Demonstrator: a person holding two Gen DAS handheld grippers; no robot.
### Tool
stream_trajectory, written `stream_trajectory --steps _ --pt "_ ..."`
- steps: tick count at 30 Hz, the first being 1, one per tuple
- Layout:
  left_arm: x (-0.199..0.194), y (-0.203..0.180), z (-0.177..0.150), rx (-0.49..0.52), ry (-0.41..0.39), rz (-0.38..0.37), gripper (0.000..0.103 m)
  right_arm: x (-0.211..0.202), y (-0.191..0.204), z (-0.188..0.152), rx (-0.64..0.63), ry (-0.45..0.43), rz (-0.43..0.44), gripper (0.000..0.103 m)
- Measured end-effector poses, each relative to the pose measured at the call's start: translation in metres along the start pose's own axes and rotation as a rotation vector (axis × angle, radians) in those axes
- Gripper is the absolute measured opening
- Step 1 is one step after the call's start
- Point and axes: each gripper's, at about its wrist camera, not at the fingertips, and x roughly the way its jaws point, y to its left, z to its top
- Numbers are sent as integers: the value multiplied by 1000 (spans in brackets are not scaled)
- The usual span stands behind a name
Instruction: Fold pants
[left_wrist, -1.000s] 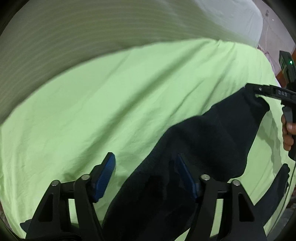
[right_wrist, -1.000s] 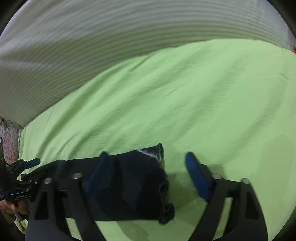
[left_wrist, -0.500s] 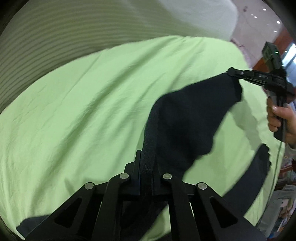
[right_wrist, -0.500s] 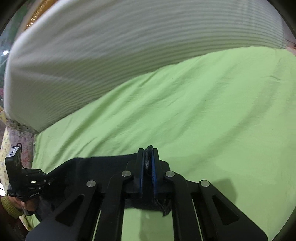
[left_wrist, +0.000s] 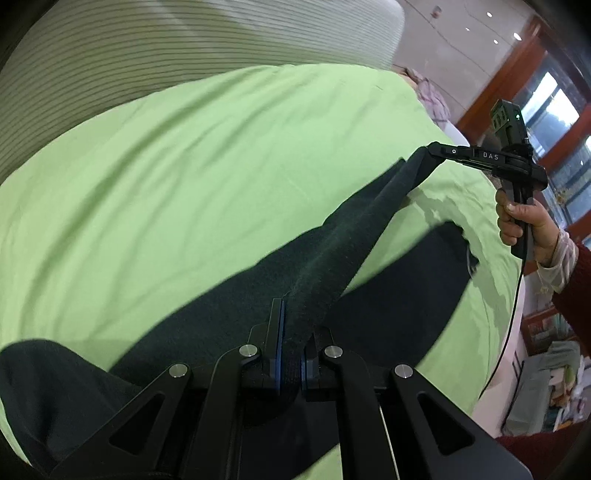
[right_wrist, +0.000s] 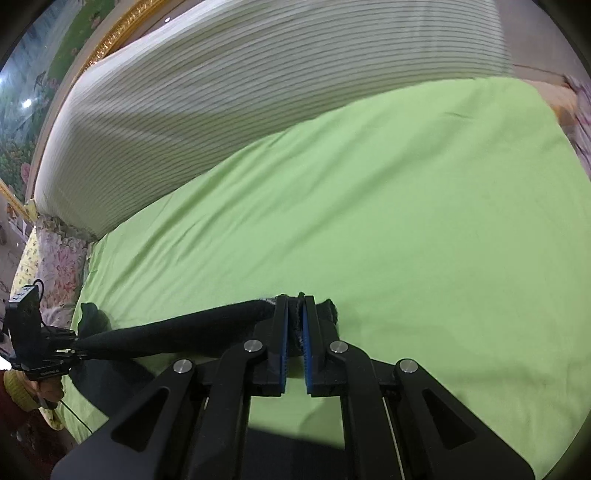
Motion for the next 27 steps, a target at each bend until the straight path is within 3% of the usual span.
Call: stream_trajectory --steps 13,22,25,27 --pt "-7 -48 -60 81 -11 28 4 -35 6 -70 -15 -15 -65 8" --pt "15 -51 -89 86 35 43 8 -19 -10 -110 -7 74 -144 8" --pt "24 -49 -93 44 62 52 13 -14 -14 -112 18 95 -166 15" --pt "24 -46 -96 4 78 41 20 -16 -15 -112 39 101 -202 39"
